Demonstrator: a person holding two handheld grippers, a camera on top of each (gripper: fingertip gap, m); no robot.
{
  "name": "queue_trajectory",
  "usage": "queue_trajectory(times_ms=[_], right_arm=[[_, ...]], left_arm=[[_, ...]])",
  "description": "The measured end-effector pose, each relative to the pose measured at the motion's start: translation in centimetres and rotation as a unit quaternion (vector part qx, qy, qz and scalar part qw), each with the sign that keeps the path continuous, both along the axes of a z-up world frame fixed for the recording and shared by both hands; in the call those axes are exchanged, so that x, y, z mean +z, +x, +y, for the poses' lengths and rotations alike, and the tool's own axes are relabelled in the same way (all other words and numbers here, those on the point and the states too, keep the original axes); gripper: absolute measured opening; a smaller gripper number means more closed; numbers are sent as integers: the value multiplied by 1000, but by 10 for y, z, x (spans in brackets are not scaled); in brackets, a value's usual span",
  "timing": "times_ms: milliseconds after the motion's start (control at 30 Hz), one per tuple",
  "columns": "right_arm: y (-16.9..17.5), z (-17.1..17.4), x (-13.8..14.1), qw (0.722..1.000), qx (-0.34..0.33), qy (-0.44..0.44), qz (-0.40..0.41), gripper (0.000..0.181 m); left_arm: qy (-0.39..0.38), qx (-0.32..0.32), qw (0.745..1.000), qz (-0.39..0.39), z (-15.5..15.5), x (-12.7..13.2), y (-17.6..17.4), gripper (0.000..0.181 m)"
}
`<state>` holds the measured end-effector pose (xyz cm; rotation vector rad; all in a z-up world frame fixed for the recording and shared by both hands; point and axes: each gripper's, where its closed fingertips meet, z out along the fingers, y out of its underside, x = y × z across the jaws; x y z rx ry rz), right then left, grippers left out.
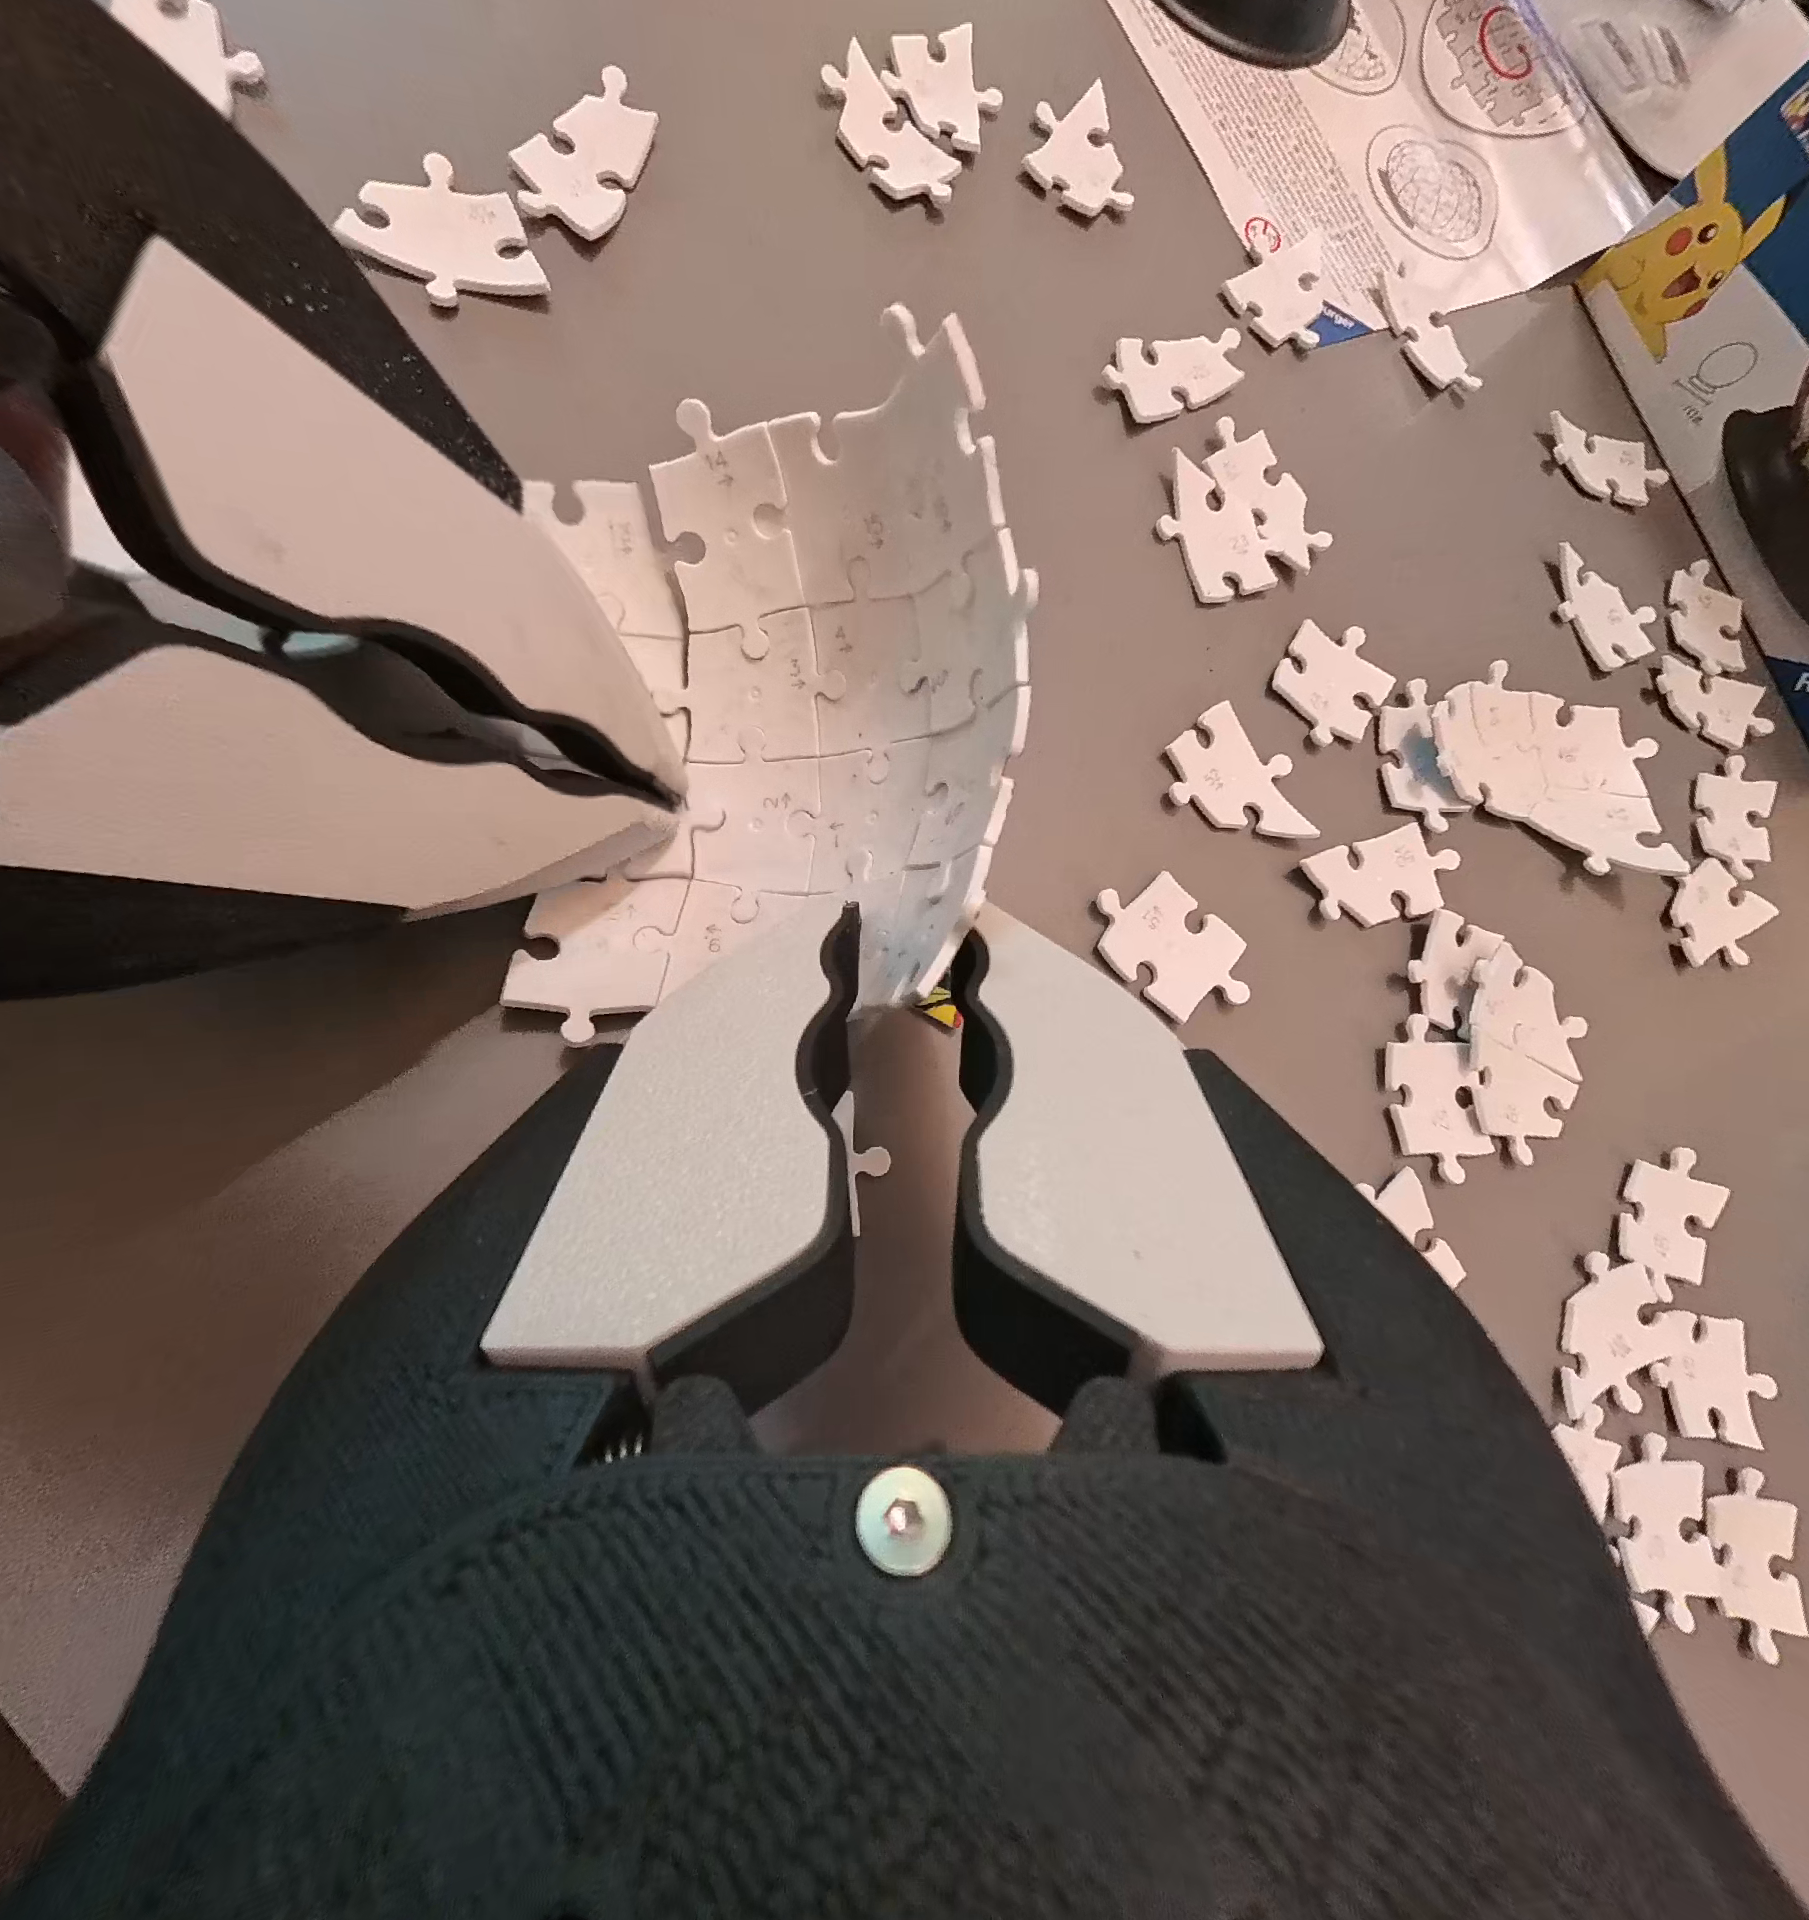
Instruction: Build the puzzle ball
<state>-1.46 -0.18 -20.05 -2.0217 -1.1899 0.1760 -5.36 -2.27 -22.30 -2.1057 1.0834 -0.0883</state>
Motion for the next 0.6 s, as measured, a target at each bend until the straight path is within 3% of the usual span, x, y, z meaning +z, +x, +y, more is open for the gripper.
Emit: queue_trajectory(times_ms=[600], right_arm=[[0, 1, 0, 1000, -2, 11, -13, 19]], left_arm=[[30, -9, 999, 39, 0, 0, 0, 0]])
